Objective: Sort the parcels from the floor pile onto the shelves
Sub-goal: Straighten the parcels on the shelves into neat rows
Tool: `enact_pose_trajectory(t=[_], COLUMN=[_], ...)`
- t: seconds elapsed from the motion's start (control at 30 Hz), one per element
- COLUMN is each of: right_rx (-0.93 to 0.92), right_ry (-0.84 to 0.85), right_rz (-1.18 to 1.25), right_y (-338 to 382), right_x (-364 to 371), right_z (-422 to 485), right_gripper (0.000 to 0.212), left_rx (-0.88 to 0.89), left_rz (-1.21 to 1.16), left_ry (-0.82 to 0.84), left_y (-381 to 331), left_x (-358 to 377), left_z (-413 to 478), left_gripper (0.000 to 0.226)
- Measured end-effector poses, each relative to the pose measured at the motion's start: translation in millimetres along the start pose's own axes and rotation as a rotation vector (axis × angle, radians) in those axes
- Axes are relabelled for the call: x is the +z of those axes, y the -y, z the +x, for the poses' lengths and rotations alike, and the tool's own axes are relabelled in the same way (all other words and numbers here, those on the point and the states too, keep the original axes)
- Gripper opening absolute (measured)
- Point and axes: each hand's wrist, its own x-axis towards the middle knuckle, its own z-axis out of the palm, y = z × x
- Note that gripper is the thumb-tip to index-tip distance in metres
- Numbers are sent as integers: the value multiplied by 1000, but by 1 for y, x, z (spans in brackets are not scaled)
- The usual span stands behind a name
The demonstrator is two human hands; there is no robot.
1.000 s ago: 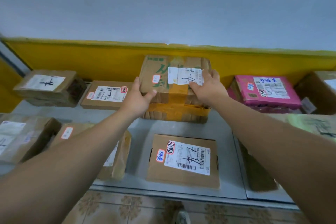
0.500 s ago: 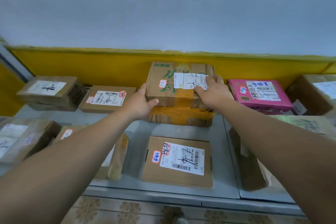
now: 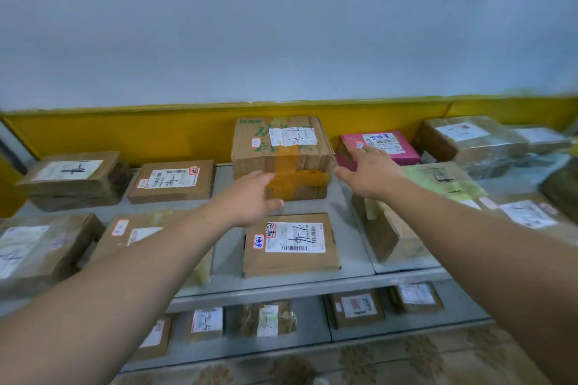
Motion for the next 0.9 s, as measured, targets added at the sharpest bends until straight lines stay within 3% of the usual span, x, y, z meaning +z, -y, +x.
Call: enact_pose_trajectory(t=[0.37, 0.57, 0.73, 0.9], right_rx=[153, 204, 154, 116], right_ry=[-14, 61, 168, 214], right_rz=[27, 27, 121, 86], right_y=[-135, -227, -269, -280], right_x=[-22, -2, 20, 35], right_z=[-46, -20, -7, -13], right_gripper=[73, 75, 77, 74], left_rx=[139, -11, -228, -333], left_rz=[-20, -343, -632, -613], left_ry=[103, 90, 62, 75], left_y=[-114, -191, -224, -229], left_x=[49, 99, 138, 161], left_z=[12, 42, 59, 56], left_gripper=[70, 66, 75, 89])
